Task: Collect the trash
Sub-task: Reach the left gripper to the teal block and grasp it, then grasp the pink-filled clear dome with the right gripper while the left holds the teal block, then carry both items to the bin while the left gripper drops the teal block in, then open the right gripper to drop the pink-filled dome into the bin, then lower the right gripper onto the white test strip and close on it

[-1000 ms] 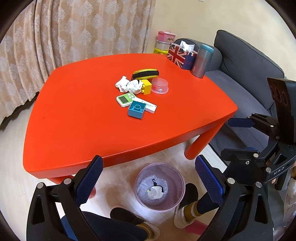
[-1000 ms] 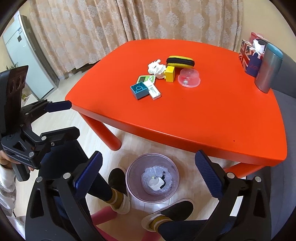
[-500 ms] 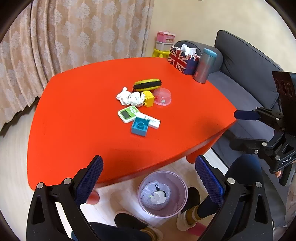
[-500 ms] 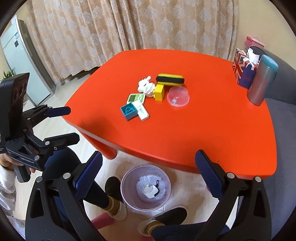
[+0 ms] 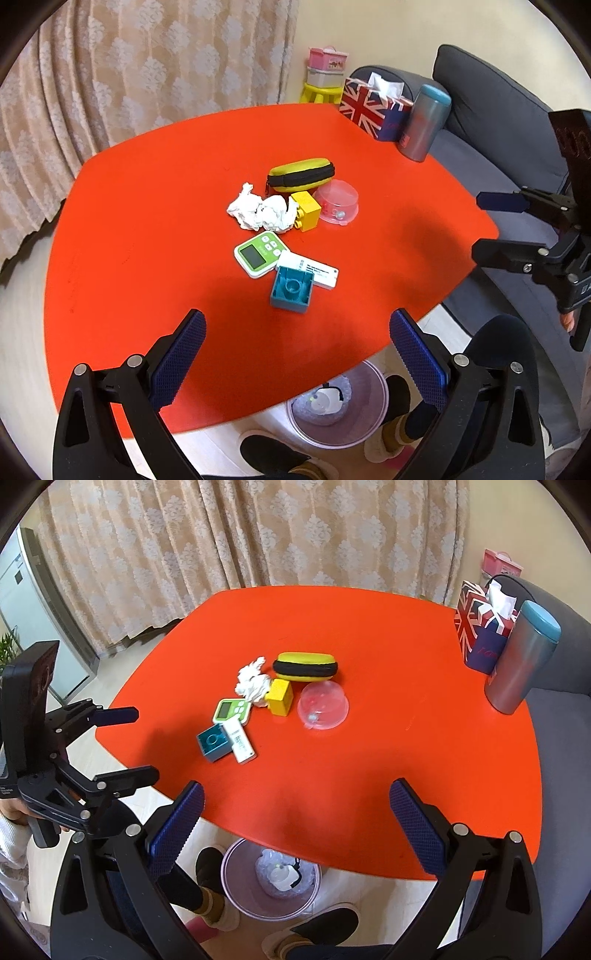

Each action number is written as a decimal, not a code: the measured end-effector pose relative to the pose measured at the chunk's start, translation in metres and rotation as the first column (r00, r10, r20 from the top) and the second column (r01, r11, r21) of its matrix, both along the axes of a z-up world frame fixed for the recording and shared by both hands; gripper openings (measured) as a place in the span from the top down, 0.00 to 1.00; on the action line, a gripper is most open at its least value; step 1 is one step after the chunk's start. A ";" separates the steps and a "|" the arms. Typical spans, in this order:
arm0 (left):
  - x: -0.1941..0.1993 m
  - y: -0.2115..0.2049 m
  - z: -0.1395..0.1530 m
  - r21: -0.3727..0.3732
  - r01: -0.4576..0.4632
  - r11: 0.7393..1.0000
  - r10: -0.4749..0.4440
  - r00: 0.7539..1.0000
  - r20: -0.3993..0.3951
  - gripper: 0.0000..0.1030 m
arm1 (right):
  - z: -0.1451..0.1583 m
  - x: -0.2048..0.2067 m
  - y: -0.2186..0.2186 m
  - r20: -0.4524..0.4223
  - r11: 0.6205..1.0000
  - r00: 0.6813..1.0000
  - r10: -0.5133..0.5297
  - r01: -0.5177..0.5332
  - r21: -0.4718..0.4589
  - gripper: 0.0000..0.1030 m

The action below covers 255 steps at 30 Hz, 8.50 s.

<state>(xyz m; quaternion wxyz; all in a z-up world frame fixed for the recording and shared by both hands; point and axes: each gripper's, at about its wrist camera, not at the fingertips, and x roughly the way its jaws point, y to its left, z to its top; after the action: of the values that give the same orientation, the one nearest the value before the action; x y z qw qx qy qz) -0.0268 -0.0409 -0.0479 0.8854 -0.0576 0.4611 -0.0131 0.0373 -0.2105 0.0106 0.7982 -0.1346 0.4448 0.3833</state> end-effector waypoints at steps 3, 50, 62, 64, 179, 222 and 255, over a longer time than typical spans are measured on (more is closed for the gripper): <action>0.013 0.001 -0.009 0.007 0.013 1.000 -0.013 1.000 -0.018 0.07 | -0.003 0.010 0.001 -0.006 1.000 1.000 -0.004 0.004 -0.002 0.04; 0.041 0.020 -0.020 -0.006 0.045 0.999 -0.046 0.997 -0.063 0.68 | -0.029 0.062 0.042 -0.023 0.997 0.999 0.044 -0.046 -0.062 0.04; 0.036 0.031 -0.014 -0.015 0.023 1.000 -0.024 0.999 -0.047 0.68 | -0.055 0.088 0.075 -0.053 0.980 0.990 0.132 -0.138 -0.140 0.04; 0.036 0.033 -0.014 -0.018 0.018 1.000 -0.018 0.999 -0.048 0.68 | -0.060 0.092 0.080 -0.060 0.977 0.987 0.149 -0.157 -0.148 0.04; -0.101 -0.034 0.001 -0.034 -0.020 0.999 0.023 0.997 0.078 0.06 | -0.040 -0.115 -0.028 -0.043 0.992 0.991 0.128 -0.129 -0.008 0.48; -0.072 0.011 0.010 -0.055 -0.053 0.997 0.057 0.997 0.059 0.06 | -0.023 -0.053 0.023 -0.019 0.991 0.991 0.129 -0.129 -0.018 0.06; -0.039 0.065 -0.016 -0.110 -0.123 0.986 0.124 0.992 0.001 0.06 | -0.087 0.002 0.134 -0.090 0.927 0.944 0.317 -0.329 -0.178 0.61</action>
<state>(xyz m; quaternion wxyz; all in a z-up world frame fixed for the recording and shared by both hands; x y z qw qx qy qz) -0.0657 0.0245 -0.0643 0.8819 -0.1343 0.4517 0.0163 0.0396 -0.0766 -0.0766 0.6940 -0.2705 0.4748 0.4689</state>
